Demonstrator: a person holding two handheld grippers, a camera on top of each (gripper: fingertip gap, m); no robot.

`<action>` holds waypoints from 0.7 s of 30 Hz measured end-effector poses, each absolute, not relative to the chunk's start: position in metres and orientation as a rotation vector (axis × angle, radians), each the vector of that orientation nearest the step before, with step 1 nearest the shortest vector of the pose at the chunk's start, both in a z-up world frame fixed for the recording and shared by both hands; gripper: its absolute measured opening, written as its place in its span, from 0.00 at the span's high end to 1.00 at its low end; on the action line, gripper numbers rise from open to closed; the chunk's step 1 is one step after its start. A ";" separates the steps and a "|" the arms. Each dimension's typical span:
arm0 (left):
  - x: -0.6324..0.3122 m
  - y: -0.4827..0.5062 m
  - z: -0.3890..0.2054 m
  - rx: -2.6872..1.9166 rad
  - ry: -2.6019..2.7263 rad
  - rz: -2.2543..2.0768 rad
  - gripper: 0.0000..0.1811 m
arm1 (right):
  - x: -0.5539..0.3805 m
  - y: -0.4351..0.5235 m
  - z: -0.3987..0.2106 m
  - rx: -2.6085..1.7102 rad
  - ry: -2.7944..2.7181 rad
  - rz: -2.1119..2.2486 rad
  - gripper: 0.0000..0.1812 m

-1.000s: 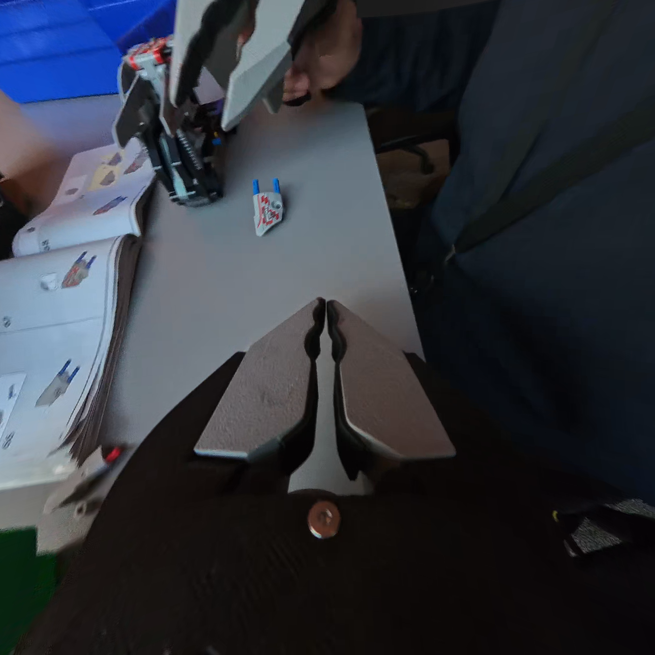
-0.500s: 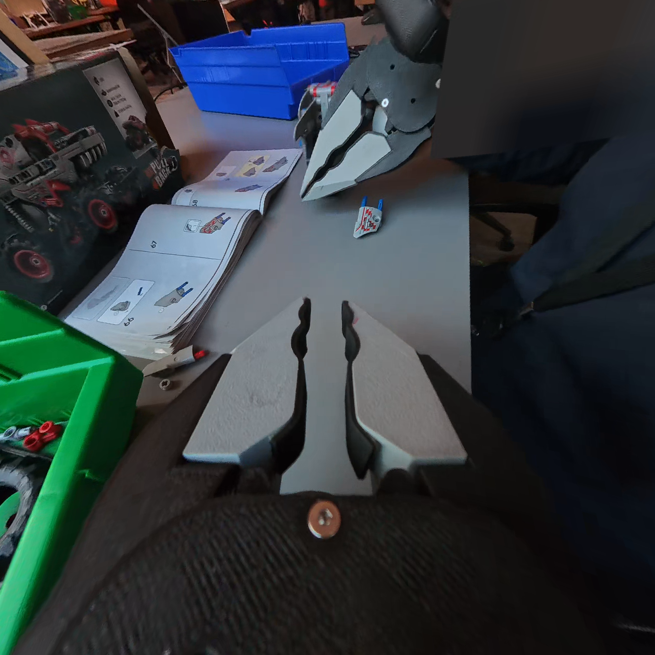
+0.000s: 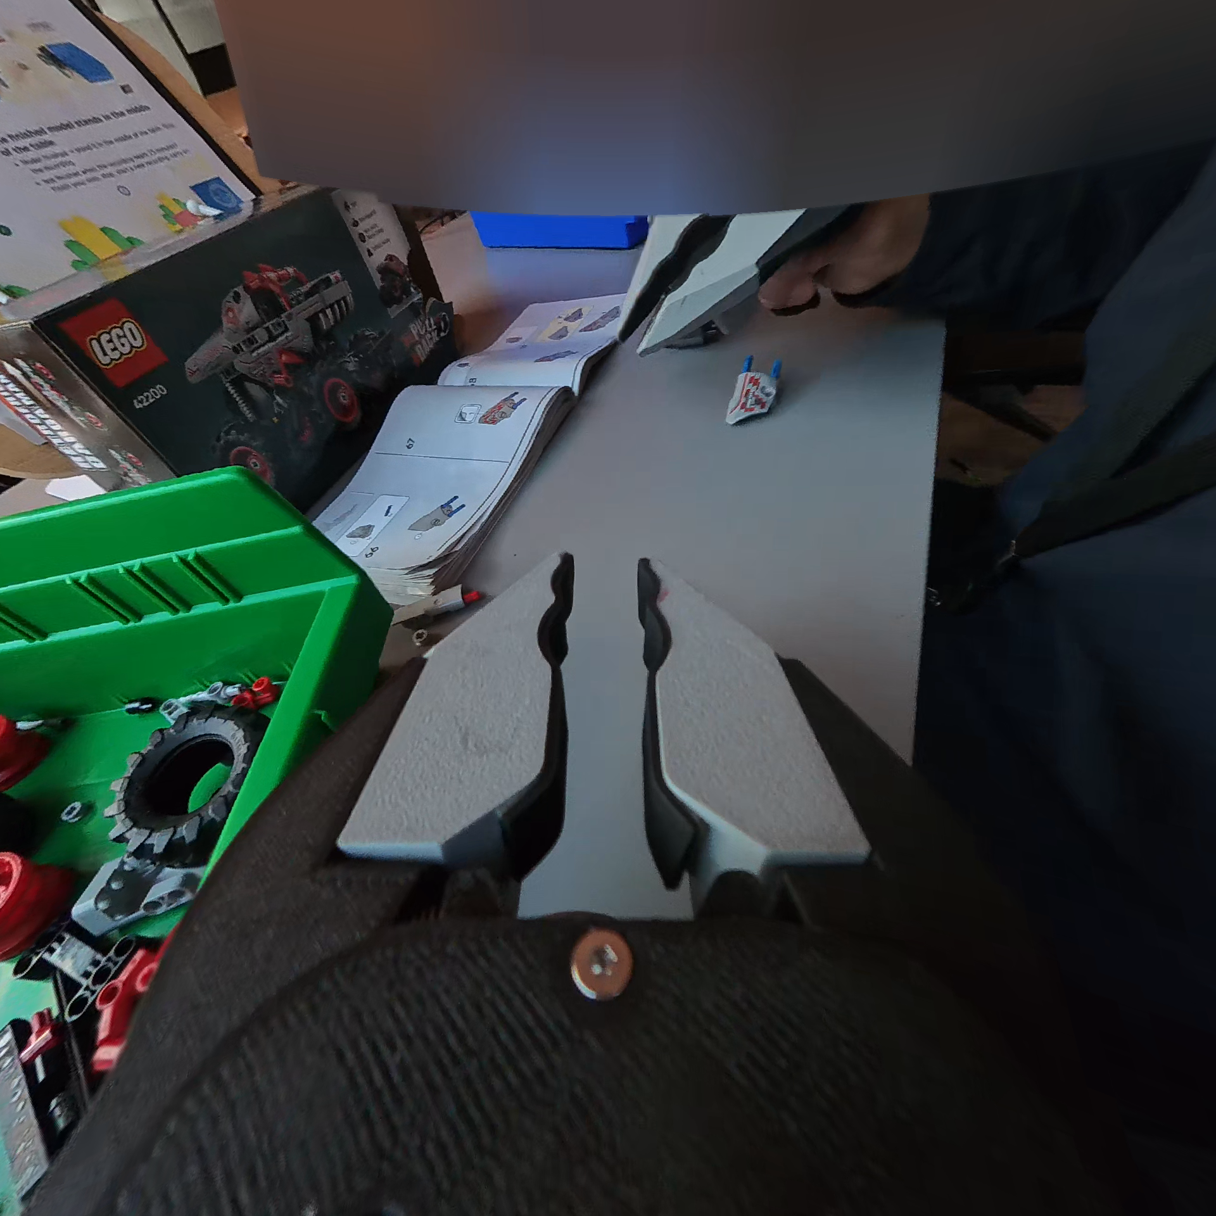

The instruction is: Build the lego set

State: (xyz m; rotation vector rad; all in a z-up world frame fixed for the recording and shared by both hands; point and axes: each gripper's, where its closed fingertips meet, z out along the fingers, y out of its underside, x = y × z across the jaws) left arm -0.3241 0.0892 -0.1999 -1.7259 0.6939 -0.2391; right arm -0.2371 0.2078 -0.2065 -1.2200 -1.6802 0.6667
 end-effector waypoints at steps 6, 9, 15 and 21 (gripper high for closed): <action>-0.330 0.091 -0.197 -1.722 0.649 -0.254 0.91 | -0.269 0.177 -0.187 -1.044 -1.740 0.939 0.96; -0.334 0.093 -0.194 -1.710 0.627 -0.253 0.91 | -0.274 0.167 -0.180 -0.994 -1.759 1.042 0.96; -0.351 0.096 -0.171 -1.665 0.486 -0.352 0.91 | -0.270 0.159 -0.177 -0.955 -1.776 1.085 0.95; -0.477 0.118 -0.137 -2.110 0.330 0.112 0.90 | -0.256 0.151 -0.163 -0.910 -1.764 1.139 0.95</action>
